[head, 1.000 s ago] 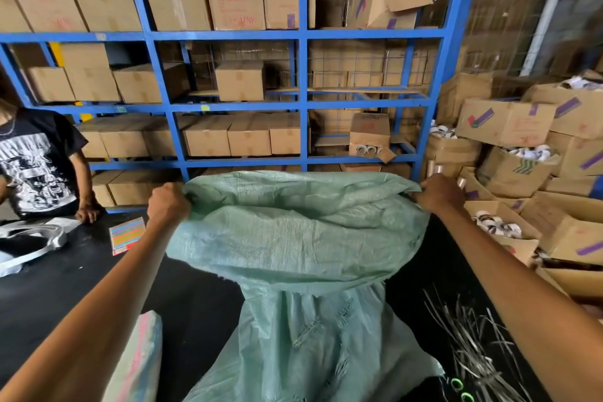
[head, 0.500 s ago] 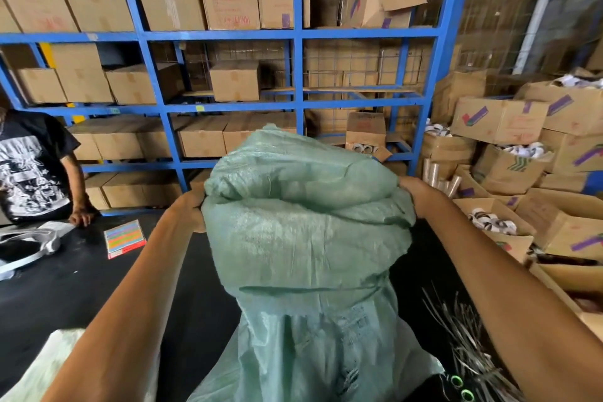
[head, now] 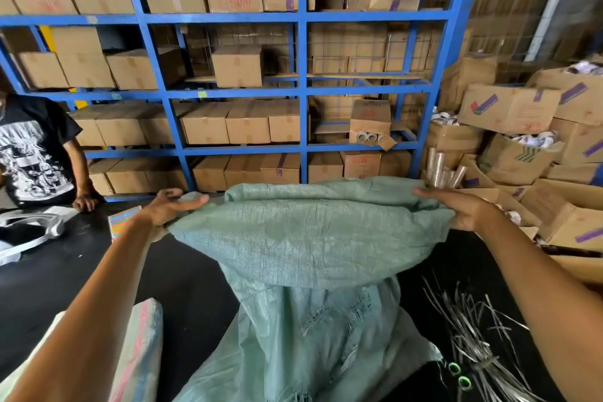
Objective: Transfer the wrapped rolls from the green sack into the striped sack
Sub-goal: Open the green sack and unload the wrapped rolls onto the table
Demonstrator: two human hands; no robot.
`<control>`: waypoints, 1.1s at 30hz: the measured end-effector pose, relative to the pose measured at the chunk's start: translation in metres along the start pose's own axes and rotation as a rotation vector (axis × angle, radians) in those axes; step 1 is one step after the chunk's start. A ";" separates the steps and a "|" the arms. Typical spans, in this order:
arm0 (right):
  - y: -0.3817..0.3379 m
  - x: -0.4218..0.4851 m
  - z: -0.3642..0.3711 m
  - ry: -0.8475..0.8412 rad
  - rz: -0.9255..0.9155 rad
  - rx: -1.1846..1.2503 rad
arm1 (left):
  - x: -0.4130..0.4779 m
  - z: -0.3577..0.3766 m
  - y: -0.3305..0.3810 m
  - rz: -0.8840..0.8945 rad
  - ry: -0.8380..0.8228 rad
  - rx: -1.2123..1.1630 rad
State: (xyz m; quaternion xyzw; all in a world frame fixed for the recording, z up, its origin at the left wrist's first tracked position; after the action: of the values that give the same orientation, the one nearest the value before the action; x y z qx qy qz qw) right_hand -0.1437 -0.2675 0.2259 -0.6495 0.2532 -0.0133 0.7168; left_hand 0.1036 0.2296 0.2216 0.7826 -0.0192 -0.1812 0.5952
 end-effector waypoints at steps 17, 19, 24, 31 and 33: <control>0.007 0.025 -0.008 0.616 -0.024 -1.146 | 0.016 0.011 -0.014 0.077 0.639 0.941; 0.006 0.020 0.010 0.681 -0.006 -1.250 | 0.003 0.028 -0.007 0.131 0.708 1.066; 0.010 0.032 0.039 0.624 0.064 -1.037 | 0.010 0.052 -0.011 -0.041 0.405 0.537; 0.011 0.033 0.083 0.374 0.075 -0.223 | 0.000 0.102 0.003 -0.232 0.025 -0.547; 0.015 0.026 0.076 0.269 0.041 -0.088 | -0.003 0.089 0.005 -0.226 0.037 -0.578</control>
State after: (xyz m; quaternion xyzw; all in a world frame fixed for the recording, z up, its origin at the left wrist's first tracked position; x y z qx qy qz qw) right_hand -0.0968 -0.2042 0.2045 -0.6674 0.3608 -0.0746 0.6472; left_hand 0.0743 0.1467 0.2071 0.5814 0.1313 -0.2300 0.7693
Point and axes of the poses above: each hand's wrist, its own x-axis towards the middle knuckle, its own z-axis out of the palm, y = z × x, the point moved 3 cm from there along x, towards the middle knuckle
